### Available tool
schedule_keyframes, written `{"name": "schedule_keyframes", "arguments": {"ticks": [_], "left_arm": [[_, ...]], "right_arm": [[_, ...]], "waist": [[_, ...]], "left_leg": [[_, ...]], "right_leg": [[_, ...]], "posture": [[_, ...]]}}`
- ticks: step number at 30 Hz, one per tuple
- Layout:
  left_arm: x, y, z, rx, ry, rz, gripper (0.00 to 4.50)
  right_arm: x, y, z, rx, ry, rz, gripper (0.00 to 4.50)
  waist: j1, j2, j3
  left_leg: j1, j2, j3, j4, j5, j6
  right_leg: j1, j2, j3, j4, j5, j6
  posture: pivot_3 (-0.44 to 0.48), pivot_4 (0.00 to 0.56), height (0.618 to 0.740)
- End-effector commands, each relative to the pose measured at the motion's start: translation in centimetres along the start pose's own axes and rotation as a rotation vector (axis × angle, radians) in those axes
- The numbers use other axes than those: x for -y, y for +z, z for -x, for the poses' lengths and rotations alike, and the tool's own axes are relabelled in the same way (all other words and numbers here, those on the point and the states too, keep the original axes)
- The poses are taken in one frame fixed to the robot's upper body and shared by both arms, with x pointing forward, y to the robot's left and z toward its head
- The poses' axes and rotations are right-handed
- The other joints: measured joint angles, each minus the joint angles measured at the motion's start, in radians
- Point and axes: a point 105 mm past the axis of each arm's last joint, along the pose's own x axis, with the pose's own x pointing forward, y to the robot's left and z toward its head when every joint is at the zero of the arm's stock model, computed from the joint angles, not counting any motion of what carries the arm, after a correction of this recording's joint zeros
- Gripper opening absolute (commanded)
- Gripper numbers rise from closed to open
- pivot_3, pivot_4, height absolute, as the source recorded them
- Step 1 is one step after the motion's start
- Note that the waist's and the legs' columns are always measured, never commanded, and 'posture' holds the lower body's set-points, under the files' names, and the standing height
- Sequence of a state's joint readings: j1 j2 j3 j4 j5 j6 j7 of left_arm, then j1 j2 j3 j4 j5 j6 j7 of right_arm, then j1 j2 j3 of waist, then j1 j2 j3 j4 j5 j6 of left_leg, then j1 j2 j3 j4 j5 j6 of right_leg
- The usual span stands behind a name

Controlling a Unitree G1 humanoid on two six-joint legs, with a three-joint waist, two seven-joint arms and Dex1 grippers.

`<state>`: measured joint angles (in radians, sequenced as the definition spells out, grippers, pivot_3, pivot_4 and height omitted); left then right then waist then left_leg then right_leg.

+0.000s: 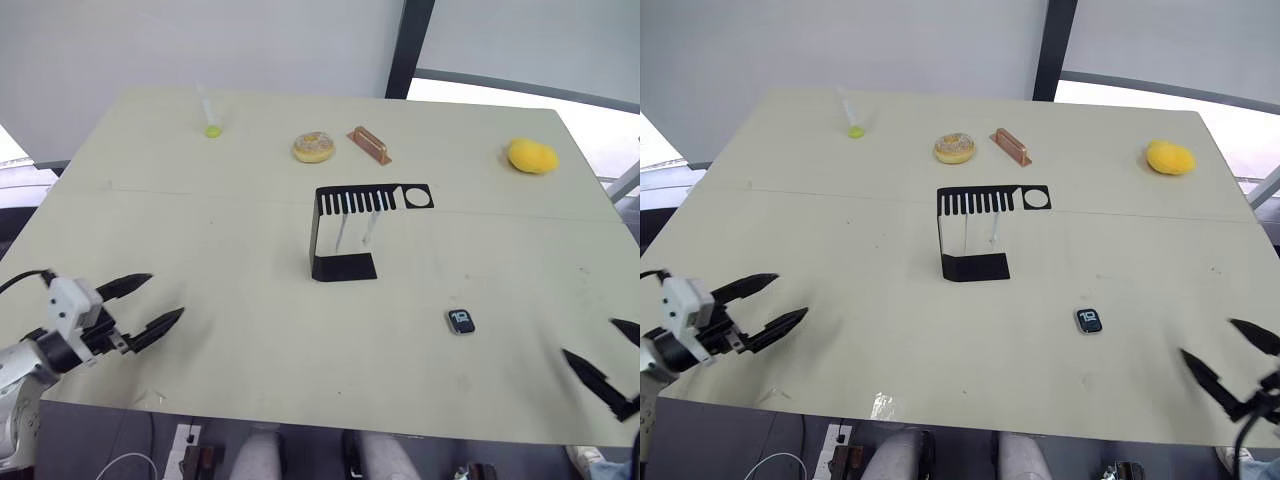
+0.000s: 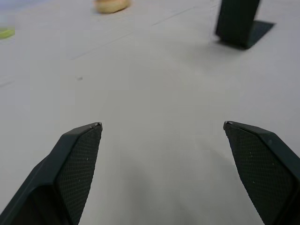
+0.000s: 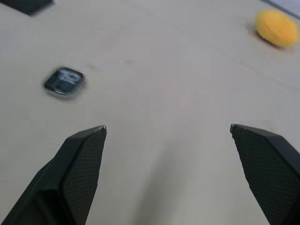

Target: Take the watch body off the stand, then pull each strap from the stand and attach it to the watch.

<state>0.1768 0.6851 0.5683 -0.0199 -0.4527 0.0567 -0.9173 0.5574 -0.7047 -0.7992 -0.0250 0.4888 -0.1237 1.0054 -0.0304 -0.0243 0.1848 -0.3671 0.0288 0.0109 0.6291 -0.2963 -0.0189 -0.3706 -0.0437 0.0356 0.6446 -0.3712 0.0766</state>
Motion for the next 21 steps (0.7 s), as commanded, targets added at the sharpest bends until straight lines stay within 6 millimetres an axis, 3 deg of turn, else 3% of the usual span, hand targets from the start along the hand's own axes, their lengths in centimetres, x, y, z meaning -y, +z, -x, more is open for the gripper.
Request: {"name": "schedule_keyframes", "arguments": {"ticks": [1, 5, 8, 12, 17, 21], "left_arm": [[-1.0, 0.2, 1.5, 0.017, 0.099, -0.038, 4.5], [0.0, 1.0, 0.7, 0.051, 0.071, -0.056, 4.5], [1.1, 3.0, -0.7, 0.11, 0.028, -0.132, 4.5], [5.0, 7.3, -4.2, 0.23, -0.083, -0.163, 4.5], [9.6, 9.4, -7.8, 0.277, -0.131, -0.055, 4.5], [11.7, 10.0, -10.6, 0.281, -0.099, 0.012, 4.5]], "right_arm": [[2.0, -1.1, 1.3, -0.027, -0.038, 0.072, 4.47], [2.3, -1.0, -0.2, 0.024, -0.007, 0.063, 4.47], [2.0, 0.9, -2.6, 0.127, 0.009, 0.046, 4.47], [-1.7, 5.5, -6.0, 0.34, 0.164, 0.016, 4.47], [-6.6, 10.3, -8.4, 0.575, 0.361, -0.072, 4.47], [-9.9, 11.6, -10.2, 0.638, 0.48, -0.09, 4.47]], "waist": [[0.0, 0.0, 0.0], [-0.001, 0.001, 0.0], [-0.001, 0.001, 0.0], [0.001, 0.001, -0.001], [0.003, 0.003, -0.001], [0.003, 0.003, -0.001]], "left_leg": [[0.0, 0.0, 0.0, 0.0, 0.0, 0.0], [0.0, 0.0, 0.001, 0.0, 0.0, 0.0], [0.0, 0.0, 0.001, 0.0, 0.0, 0.0], [0.0, 0.0, 0.0, 0.001, 0.0, -0.001], [-0.001, 0.0, 0.0, 0.002, 0.001, -0.001], [-0.001, 0.0, -0.001, 0.004, 0.001, -0.002]], "right_leg": [[0.0, 0.0, 0.0, 0.0, 0.0, 0.0], [0.0, 0.0, 0.0, 0.001, 0.0, 0.0], [0.0, 0.0, 0.0, 0.002, 0.0, 0.0], [0.0, 0.001, 0.0, 0.002, 0.0, 0.0], [0.0, 0.002, 0.0, 0.003, 0.001, 0.002], [-0.001, 0.003, 0.0, 0.005, 0.001, 0.002]], "posture": [[0.0, 0.15, 0.74], [0.0, 0.15, 0.74], [0.0, 0.15, 0.74], [0.0, 0.15, 0.74], [0.0, 0.15, 0.74], [0.0, 0.15, 0.74]]}}
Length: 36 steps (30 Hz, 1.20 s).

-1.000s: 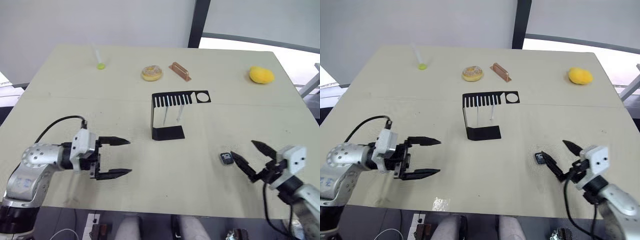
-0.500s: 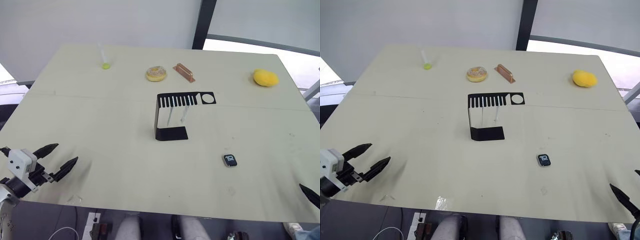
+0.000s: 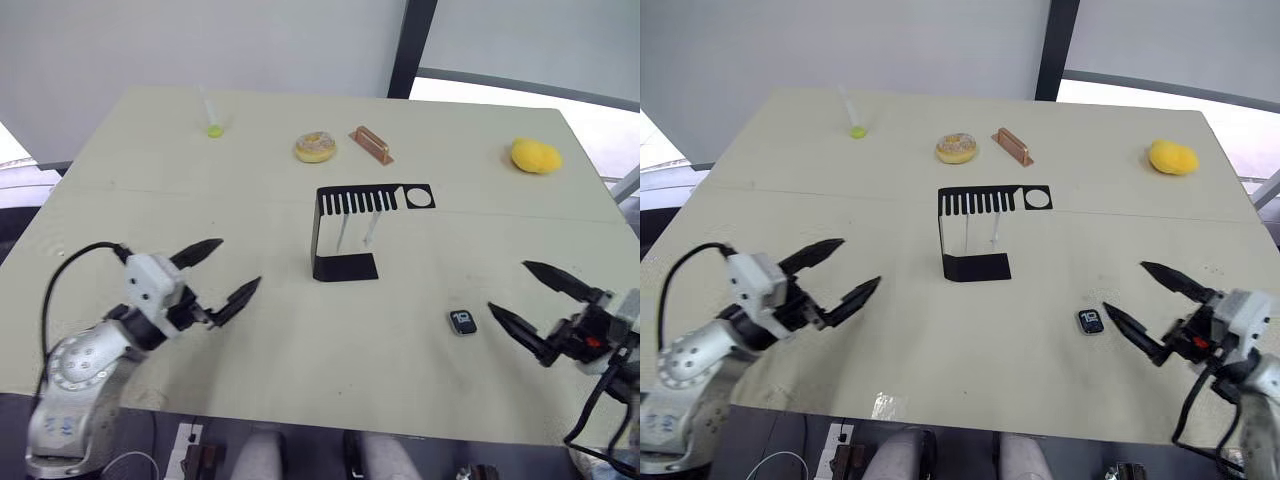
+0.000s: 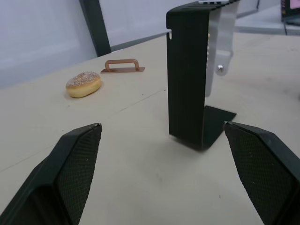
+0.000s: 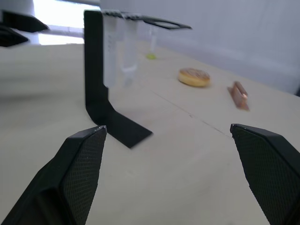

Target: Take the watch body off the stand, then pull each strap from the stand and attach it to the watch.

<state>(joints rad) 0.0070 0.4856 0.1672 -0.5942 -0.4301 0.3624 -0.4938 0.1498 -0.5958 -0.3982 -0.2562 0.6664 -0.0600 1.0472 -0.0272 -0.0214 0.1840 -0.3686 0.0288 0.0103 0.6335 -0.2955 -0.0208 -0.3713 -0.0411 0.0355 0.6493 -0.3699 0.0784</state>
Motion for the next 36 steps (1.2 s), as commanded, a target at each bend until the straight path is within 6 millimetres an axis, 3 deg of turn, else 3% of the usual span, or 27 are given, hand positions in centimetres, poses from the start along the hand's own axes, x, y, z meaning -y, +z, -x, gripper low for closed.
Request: {"name": "schedule_keyframes", "arguments": {"ticks": [1, 11, 20, 36], "left_arm": [[1.1, 0.4, -2.2, 0.012, 0.056, 0.003, 4.5], [2.4, -1.3, -6.9, 0.015, 0.124, 0.062, 4.5], [0.7, -2.0, -7.9, -0.009, 0.272, 0.041, 4.5], [0.0, -1.5, -9.7, 0.003, 0.312, 0.053, 4.5]], "right_arm": [[-1.5, 0.2, -2.1, 0.057, 0.069, -0.023, 4.47], [-3.4, -1.4, -4.3, 0.07, 0.145, -0.076, 4.47], [-3.3, -1.2, -4.7, 0.067, 0.159, -0.072, 4.47], [-3.8, -1.9, -4.9, 0.045, 0.163, -0.081, 4.47]], "waist": [[0.0, 0.0, 0.0], [0.001, 0.0, 0.0], [0.002, 0.0, 0.0], [0.002, 0.0, 0.0]], "left_leg": [[0.0, 0.0, 0.0, 0.0, 0.0, 0.0], [-0.001, 0.0, 0.0, 0.004, 0.0, 0.0], [-0.001, 0.0, 0.001, 0.006, 0.001, -0.001], [-0.002, 0.0, 0.0, 0.01, 0.001, -0.001]], "right_leg": [[0.0, 0.0, 0.0, 0.0, 0.0, 0.0], [-0.001, 0.001, 0.0, 0.003, 0.0, 0.0], [-0.002, 0.002, 0.001, 0.004, 0.0, 0.0], [-0.002, 0.002, 0.001, 0.006, 0.0, 0.0]], "posture": [[0.0, 0.15, 0.74], [0.0, 0.15, 0.74], [0.0, 0.15, 0.74], [0.0, 0.15, 0.74]]}}
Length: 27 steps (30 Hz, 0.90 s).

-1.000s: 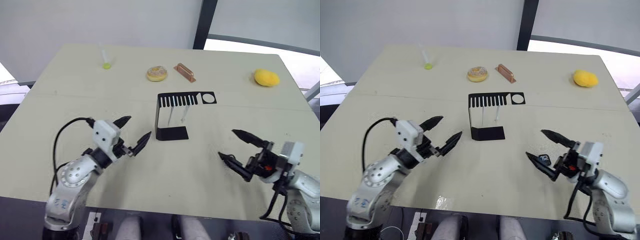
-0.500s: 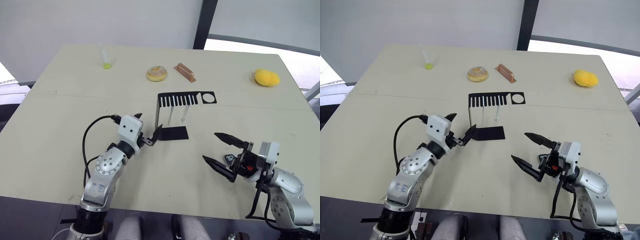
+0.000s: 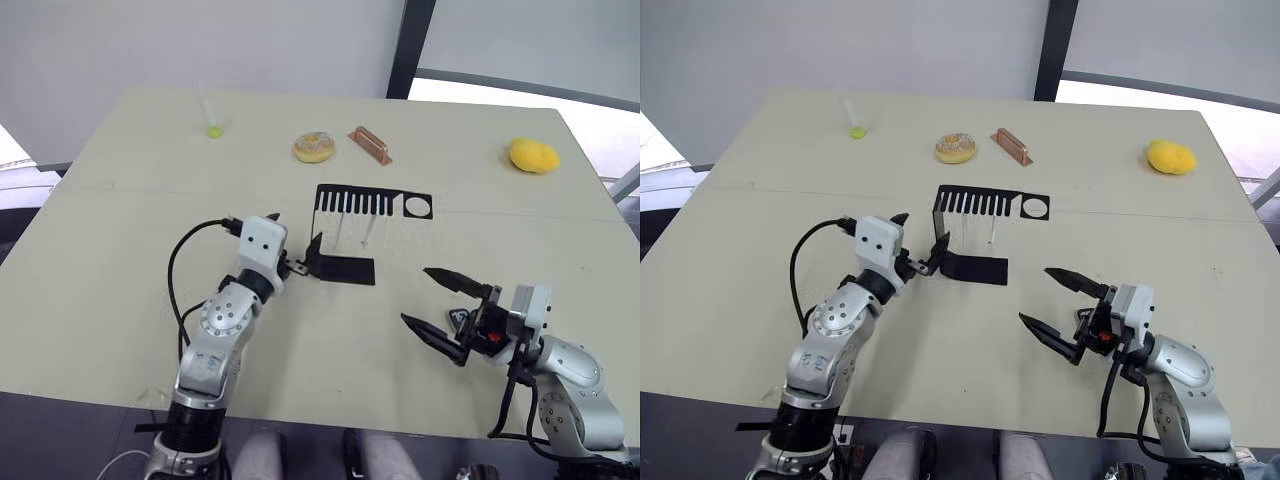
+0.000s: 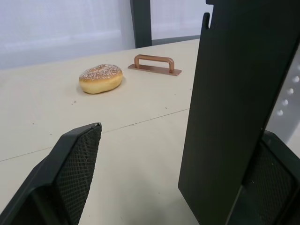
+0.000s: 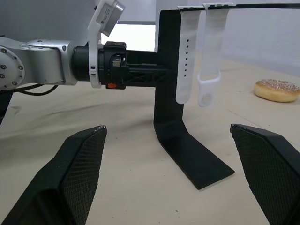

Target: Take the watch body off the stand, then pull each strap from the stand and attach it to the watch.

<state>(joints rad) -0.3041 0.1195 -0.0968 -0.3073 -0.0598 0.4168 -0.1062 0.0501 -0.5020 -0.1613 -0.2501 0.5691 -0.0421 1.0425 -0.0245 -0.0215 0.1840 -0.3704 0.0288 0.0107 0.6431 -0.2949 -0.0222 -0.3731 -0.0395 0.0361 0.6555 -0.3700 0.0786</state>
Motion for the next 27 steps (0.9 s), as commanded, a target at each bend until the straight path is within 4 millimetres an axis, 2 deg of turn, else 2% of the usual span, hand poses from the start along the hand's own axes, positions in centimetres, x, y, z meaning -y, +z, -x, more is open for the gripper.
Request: {"name": "schedule_keyframes", "arguments": {"ticks": [1, 9, 12, 17, 19, 27], "left_arm": [[0.1, 0.9, -0.3, 0.036, 0.003, -0.001, 4.5], [1.4, 0.8, -1.1, 0.052, -0.051, 0.023, 4.5], [1.7, 0.5, -1.2, 0.055, -0.067, 0.036, 3.61], [2.3, 0.4, -1.6, 0.067, -0.096, 0.021, 0.91], [2.5, 0.3, -1.6, 0.067, -0.102, 0.014, 0.04], [3.2, 0.2, -1.4, 0.065, -0.116, 0.037, 0.04]], "right_arm": [[0.0, 0.4, -0.1, 0.011, -0.005, 0.019, 4.47], [0.0, 0.0, 0.0, 0.0, -0.028, 0.023, 4.47], [-0.1, -0.1, -0.1, 0.0, -0.043, 0.019, 4.5], [-0.4, -0.4, -1.0, 0.017, -0.069, 0.007, 4.5], [-0.3, -0.3, -1.4, 0.032, -0.099, 0.005, 4.5], [-1.3, -0.3, -3.7, 0.035, -0.208, -0.006, 4.5]], "waist": [[-0.001, 0.0, 0.0], [0.0, 0.0, 0.0], [0.0, 0.0, 0.0], [-0.001, 0.0, 0.0], [0.0, 0.0, 0.0], [0.0, 0.0, 0.0]], "left_leg": [[0.0, 0.0, 0.0, 0.0, 0.0, 0.0], [-0.001, 0.0, 0.0, 0.002, 0.0, -0.002], [0.0, 0.0, 0.0, 0.002, 0.0, -0.003], [0.0, 0.0, 0.0, 0.003, 0.0, -0.003], [0.0, 0.0, 0.0, 0.003, 0.0, -0.003], [-0.001, 0.001, 0.0, 0.003, 0.0, -0.003]], "right_leg": [[0.0, 0.0, 0.0, 0.0, 0.0, 0.0], [0.0, 0.0, 0.0, 0.001, 0.0, 0.0], [0.0, 0.0, 0.0, 0.001, 0.0, 0.0], [0.0, 0.0, 0.0, 0.001, 0.0, 0.0], [0.0, 0.0, 0.0, 0.002, 0.0, 0.0], [-0.001, 0.0, 0.0, 0.003, 0.0, 0.0]], "posture": [[0.0, 0.15, 0.74], [0.0, 0.15, 0.74], [0.0, 0.15, 0.74], [0.0, 0.15, 0.74], [0.0, 0.15, 0.74], [0.0, 0.15, 0.74]]}}
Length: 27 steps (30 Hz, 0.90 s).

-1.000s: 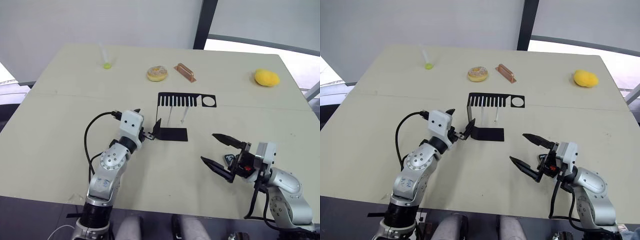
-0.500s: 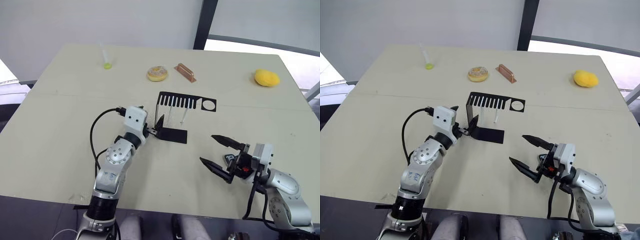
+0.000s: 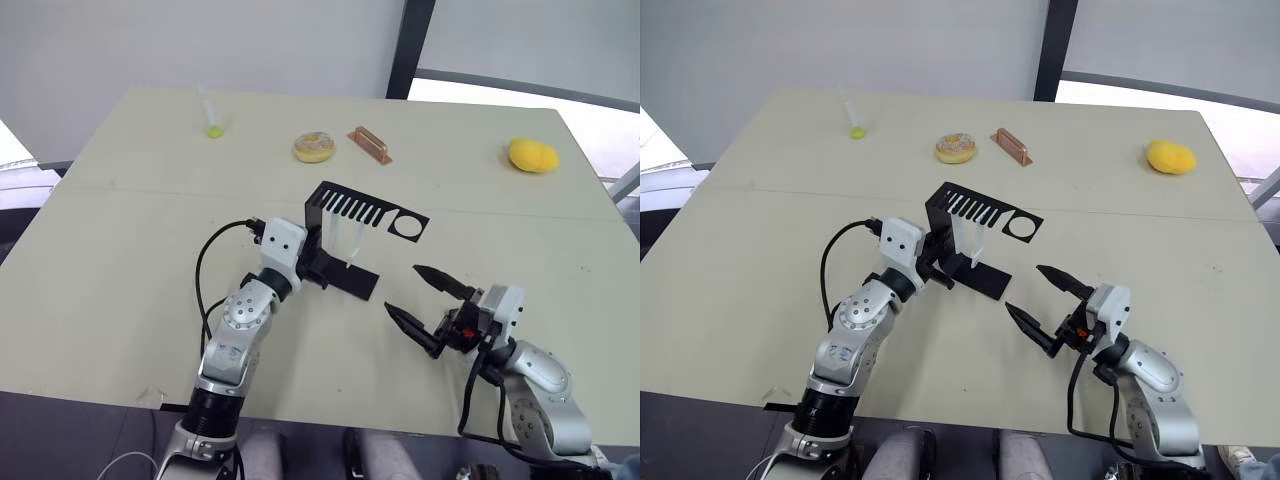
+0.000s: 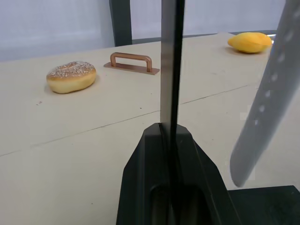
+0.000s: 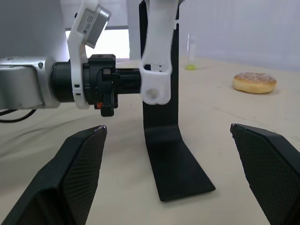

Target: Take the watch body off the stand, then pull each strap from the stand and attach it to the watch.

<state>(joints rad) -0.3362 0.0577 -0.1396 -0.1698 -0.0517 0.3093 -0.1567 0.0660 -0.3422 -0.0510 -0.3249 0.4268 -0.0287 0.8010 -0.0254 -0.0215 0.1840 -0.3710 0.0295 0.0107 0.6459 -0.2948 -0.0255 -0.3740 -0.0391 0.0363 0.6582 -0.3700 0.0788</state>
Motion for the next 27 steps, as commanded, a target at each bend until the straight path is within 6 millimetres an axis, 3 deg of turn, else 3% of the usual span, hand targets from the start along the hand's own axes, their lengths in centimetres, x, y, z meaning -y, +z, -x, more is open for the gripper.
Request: {"name": "schedule_keyframes", "arguments": {"ticks": [1, 5, 13, 27], "left_arm": [[0.5, 1.3, 0.0, 0.054, -0.004, -0.012, 0.04], [0.0, 1.8, -0.2, 0.069, 0.031, -0.023, 0.04], [-0.7, 2.2, -0.7, 0.084, 0.127, -0.068, 0.04], [-0.2, 2.1, -1.2, 0.077, 0.124, -0.07, 0.04]], "right_arm": [[-0.6, 1.0, -1.2, 0.014, -0.058, 0.018, 4.5], [-1.3, 1.8, -2.9, 0.027, -0.113, 0.006, 4.5], [0.1, 2.8, -5.9, 0.024, -0.297, 0.021, 4.5], [1.6, 2.9, -8.4, 0.037, -0.394, 0.051, 4.5]], "waist": [[0.001, 0.0, 0.0], [-0.001, 0.0, 0.0], [-0.001, 0.0, 0.0], [-0.002, 0.0, 0.0]], "left_leg": [[0.0, 0.0, 0.0, 0.0, 0.0, 0.0], [-0.001, 0.0, 0.0, 0.0, 0.0, 0.0], [-0.001, 0.0, 0.0, 0.0, 0.0, -0.001], [-0.002, 0.0, 0.0, 0.0, 0.0, 0.001]], "right_leg": [[0.0, 0.0, 0.0, 0.0, 0.0, 0.0], [-0.001, 0.0, 0.0, 0.0, 0.0, 0.0], [-0.002, 0.0, 0.0, 0.0, 0.0, 0.0], [-0.003, 0.0, 0.0, 0.001, 0.0, 0.0]], "posture": [[0.0, 0.15, 0.74], [0.0, 0.15, 0.74], [0.0, 0.15, 0.74], [0.0, 0.15, 0.74]]}}
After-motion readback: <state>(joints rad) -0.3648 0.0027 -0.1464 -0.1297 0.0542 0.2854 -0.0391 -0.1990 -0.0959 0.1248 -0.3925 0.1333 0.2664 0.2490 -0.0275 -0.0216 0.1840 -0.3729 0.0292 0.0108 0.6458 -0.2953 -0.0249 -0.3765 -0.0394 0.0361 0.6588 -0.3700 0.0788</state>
